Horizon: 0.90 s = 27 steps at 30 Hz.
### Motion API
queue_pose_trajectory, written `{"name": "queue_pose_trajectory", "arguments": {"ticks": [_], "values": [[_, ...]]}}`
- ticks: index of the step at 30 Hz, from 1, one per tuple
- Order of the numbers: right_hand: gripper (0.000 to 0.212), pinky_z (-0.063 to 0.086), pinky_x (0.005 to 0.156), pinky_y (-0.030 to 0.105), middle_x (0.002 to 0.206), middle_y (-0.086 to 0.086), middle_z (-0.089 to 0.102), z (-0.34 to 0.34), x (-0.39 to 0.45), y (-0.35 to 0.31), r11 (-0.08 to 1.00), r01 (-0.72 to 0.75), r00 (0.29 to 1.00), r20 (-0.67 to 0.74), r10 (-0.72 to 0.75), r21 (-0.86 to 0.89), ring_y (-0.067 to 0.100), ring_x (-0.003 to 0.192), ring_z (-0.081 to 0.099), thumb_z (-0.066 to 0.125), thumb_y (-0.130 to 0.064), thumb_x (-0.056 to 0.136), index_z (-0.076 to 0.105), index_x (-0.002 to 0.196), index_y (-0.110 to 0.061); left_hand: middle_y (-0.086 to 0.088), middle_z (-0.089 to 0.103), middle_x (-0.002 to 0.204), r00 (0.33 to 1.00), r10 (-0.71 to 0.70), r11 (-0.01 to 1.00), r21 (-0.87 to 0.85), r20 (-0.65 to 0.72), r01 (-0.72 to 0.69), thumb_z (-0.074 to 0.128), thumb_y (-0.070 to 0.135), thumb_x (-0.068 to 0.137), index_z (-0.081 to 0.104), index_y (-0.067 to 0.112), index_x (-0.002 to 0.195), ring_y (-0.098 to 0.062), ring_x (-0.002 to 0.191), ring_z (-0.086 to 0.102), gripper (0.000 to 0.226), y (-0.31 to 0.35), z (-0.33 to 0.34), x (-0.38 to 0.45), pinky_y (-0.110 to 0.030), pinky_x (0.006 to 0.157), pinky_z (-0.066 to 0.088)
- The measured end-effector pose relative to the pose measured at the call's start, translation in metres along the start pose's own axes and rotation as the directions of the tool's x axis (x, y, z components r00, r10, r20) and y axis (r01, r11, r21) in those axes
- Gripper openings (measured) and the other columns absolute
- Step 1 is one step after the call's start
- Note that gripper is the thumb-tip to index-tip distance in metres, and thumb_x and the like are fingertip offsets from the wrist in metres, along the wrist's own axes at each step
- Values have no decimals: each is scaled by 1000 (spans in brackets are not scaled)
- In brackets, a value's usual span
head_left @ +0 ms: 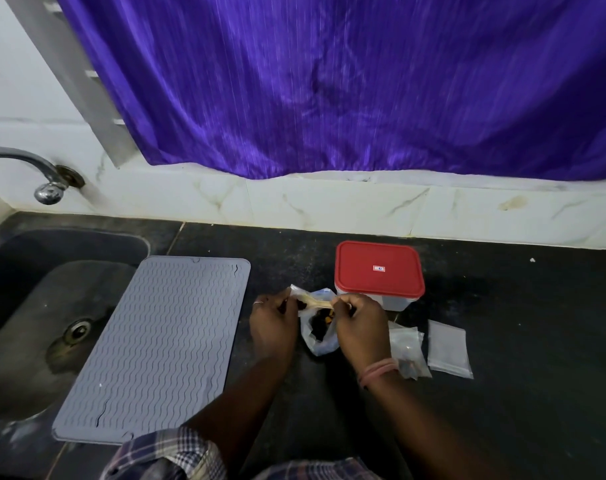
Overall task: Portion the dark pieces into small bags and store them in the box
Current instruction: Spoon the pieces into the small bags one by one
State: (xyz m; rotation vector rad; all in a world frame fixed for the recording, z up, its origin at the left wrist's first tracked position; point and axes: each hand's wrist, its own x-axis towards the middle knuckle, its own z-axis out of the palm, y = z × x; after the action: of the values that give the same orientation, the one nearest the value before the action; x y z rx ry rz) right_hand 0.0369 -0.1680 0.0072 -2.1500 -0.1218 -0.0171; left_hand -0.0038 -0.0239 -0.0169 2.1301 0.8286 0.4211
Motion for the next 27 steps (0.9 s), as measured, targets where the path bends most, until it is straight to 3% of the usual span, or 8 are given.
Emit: {"name": "queue_pose_trajectory", "arguments": {"ticks": [2,4,7,11,14,19,23,27], "values": [[15,51,73,33,86,-3,66,0,-2,-5,965,221,975,43,-217,-142,14,79,62,58,-15,90,71,84,-19,0,67,108,999,-7,1000,-11,36,8,58,33,100,78,24,108,-13,93,65,24,1,1,1,-34,87,55],[17,49,73,31,94,1,60,2,-5,-8,861,445,890,228,-395,-245,17,82,59,55,-10,89,71,93,-14,2,70,98,998,-26,999,-40,55,28,58,32,100,79,21,99,-13,86,67,24,1,3,2,-35,82,56],[21,53,67,35,91,5,57,8,-8,-3,749,599,797,305,-522,-282,21,80,59,50,-14,88,71,94,-11,2,73,81,991,-129,982,-136,23,131,59,26,99,78,17,90,-14,77,70,23,0,4,6,-38,76,59],[24,50,69,28,91,1,54,3,-4,5,777,582,813,193,-549,-240,15,78,57,71,-5,76,73,98,-15,6,73,78,974,-224,957,-187,17,223,61,25,98,76,24,86,-10,73,70,20,-1,4,9,-36,76,60],[27,47,79,18,94,-1,60,-3,-4,0,896,442,897,-8,-442,-39,9,84,60,60,0,86,75,102,-13,3,71,70,969,-248,953,-179,6,245,59,28,98,69,25,73,-15,69,70,27,-4,5,11,-37,74,60],[13,50,79,25,90,0,66,-11,3,15,971,238,942,-254,-221,36,11,84,62,66,-2,88,74,89,-12,-1,73,79,946,-304,919,-295,-112,260,58,28,100,74,19,94,-18,73,72,19,-10,4,16,-42,71,63],[11,39,73,15,87,3,63,-11,-4,33,979,186,962,-189,-198,-81,16,80,60,66,-1,87,71,83,-10,2,72,81,935,-327,922,-264,-133,285,51,35,102,69,24,100,-16,73,72,21,-12,9,17,-44,71,64],[8,48,72,28,92,4,60,-4,-13,46,926,242,968,3,-252,-291,19,82,58,62,-8,86,67,82,-13,6,73,85,929,-365,929,-92,-57,359,51,41,98,65,28,102,-14,77,72,19,-24,24,14,-41,74,63]]}}
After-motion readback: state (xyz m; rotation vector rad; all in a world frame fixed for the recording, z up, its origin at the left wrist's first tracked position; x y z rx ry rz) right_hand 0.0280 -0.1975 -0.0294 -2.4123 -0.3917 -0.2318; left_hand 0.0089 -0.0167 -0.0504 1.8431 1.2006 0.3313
